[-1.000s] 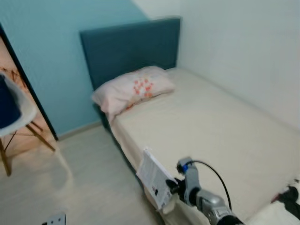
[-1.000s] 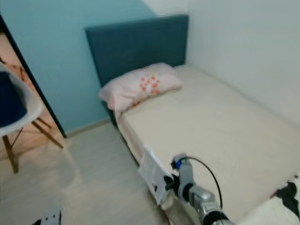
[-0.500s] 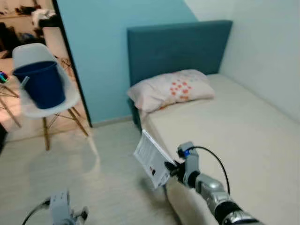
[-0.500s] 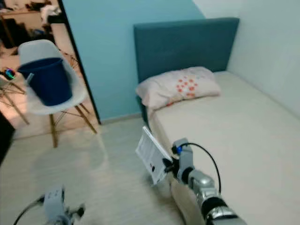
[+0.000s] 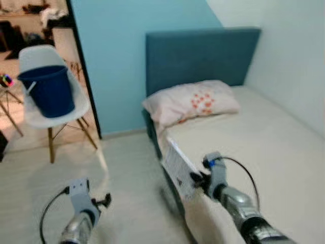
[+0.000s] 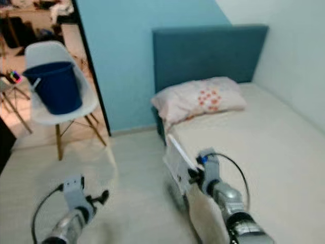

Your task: Clean up the room

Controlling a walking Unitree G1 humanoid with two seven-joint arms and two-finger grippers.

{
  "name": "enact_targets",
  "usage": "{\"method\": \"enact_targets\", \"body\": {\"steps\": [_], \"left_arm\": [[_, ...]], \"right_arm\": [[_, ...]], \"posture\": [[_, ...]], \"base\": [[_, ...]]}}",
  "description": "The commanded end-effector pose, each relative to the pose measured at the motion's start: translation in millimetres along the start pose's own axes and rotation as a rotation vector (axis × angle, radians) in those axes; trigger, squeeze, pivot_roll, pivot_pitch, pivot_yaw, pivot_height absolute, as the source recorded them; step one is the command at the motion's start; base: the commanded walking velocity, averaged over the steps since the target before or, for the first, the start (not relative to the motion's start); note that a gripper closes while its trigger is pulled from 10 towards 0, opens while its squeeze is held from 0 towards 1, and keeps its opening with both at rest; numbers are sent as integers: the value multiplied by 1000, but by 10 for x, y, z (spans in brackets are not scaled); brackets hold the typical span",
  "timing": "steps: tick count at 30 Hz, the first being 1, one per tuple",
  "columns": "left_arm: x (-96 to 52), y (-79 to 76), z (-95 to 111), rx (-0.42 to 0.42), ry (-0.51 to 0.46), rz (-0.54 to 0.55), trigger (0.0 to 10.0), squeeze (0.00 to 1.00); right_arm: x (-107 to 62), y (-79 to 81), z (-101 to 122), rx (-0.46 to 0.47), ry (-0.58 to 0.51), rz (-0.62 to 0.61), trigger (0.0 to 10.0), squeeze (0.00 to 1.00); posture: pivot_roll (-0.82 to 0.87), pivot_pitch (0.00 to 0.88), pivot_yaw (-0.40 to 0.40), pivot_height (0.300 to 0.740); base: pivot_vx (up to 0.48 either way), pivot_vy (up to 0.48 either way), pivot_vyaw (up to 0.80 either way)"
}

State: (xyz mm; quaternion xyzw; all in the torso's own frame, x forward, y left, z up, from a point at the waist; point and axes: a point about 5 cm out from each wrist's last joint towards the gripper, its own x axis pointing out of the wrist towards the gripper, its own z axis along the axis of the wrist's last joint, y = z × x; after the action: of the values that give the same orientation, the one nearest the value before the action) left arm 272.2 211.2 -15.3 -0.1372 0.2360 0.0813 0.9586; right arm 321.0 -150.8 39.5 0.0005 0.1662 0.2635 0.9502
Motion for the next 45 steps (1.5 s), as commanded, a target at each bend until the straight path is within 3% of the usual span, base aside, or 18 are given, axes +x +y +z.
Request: {"method": "enact_targets", "body": {"steps": [1,6,12,14,23,27,45], "left_arm": [[2,-79,-27,-13,-4,-24,10000,0],[21,-173,2,-19,-24,-57,10000,0],[27,-182,22,-14,-31,-69,10000,0],[35,-185,50,-17,-39,-74,10000,0],[34,-216,48,-22,-47,-91,10000,0],[28,-213,31,-23,-43,-91,10000,0],[17,-192,-2,-21,-29,-87,10000,0]], "right_arm": [[-32,-83,42,-1,-19,-36,10000,0],[-1,-136,142,44,-51,-92,10000,0],[-10,-202,201,95,-80,-132,10000,0],[-31,-265,232,167,-106,-163,10000,0],[-55,-320,266,249,-153,-194,10000,0],[-57,-326,272,256,-161,-203,10000,0],[-67,-344,249,319,-149,-214,10000,0]], "posture": [[-41,0,-22,740],[-39,0,-18,740],[-43,0,-16,740],[-42,0,-19,740],[-44,0,-20,740],[-44,0,-20,740],[-51,0,-20,740]], "base": [[356,0,0],[367,0,0],[376,0,0],[390,0,-712],[392,0,-702],[392,0,-700],[399,0,0]]}}
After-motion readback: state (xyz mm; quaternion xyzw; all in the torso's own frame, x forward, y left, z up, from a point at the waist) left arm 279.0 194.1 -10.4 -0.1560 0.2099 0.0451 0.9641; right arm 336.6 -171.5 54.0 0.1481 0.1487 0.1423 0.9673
